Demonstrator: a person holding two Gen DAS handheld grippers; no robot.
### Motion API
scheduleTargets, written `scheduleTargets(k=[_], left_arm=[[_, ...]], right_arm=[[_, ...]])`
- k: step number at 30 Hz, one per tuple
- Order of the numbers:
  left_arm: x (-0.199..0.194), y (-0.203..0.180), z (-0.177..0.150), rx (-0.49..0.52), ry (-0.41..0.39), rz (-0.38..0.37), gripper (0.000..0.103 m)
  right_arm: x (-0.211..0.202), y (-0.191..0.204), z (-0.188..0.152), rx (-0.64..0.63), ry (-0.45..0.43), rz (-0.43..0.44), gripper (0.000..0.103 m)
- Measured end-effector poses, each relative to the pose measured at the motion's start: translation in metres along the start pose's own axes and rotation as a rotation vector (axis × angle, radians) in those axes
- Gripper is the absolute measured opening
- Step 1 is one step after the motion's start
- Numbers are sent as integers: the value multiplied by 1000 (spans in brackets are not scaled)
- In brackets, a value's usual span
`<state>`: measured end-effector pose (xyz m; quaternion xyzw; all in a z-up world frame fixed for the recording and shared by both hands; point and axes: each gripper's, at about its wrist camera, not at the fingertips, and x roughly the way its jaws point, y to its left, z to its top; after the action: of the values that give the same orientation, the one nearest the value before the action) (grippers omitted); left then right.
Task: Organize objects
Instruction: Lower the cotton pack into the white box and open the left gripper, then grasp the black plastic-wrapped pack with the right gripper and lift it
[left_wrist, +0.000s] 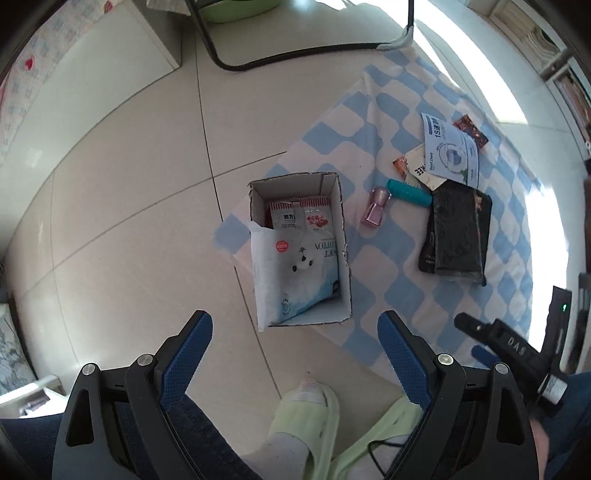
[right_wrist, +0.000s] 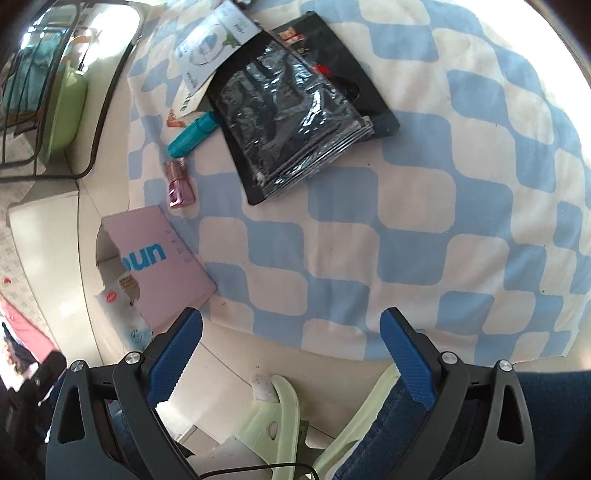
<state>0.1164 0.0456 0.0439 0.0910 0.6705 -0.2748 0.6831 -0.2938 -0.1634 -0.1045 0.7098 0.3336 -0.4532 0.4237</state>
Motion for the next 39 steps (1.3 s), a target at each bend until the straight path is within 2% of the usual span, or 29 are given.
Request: scheduleTargets(k=[2, 3, 5, 6, 9, 10, 14, 17, 20, 22, 23, 25, 29, 32, 35, 37, 39], left_arm=[[-3, -11, -2, 27, -14, 26, 91], [-3, -13, -6, 18, -14, 16, 91], [1, -12, -9, -25, 9, -44, 91], [5, -9, -9, -54, 27, -74, 91], [12, 8, -8, -126, 66, -127, 91], [16, 9, -5, -133, 63, -125, 91], [22, 1, 4, -85, 51, -69, 91], [21, -1, 2, -37, 62, -48, 91], [23, -2, 2, 6, 67, 0, 91], [21, -3, 1, 27, 58, 33, 91], [21, -4, 1, 33, 55, 38, 91], [20, -6, 2, 32, 54, 27, 91], [14, -4, 2, 11, 41, -15, 91], [9, -4, 1, -8, 36, -38, 91], [5, -4, -1, -45, 35, -92, 91], [2, -4, -4, -63, 34, -130, 91], [1, -6, -6, -63, 37, -145, 91]], right_arm=[[-2, -10, 15, 42, -57, -31, 97], [-5, -15, 22, 62, -85, -57, 97], [-10, -19, 41, 75, -120, -160, 96], [-12, -19, 51, 61, -139, -211, 91], [-14, -13, 80, -14, -170, -282, 88], [-12, -9, 88, -29, -167, -282, 90], [9, 4, 111, -56, -82, -175, 91], [23, 6, 121, -28, -48, -144, 86], [32, 5, 126, 3, -29, -97, 66], [35, 10, 128, -35, -21, -123, 40], [35, 14, 127, -72, -20, -143, 35], [32, 23, 123, -158, -22, -170, 3], [28, 35, 101, -270, 29, -176, 3], [36, 48, 67, -427, 135, -209, 3], [53, 56, 23, -641, 214, -375, 3], [66, 47, 1, -696, 275, -439, 3], [73, 32, -10, -688, 312, -479, 3]])
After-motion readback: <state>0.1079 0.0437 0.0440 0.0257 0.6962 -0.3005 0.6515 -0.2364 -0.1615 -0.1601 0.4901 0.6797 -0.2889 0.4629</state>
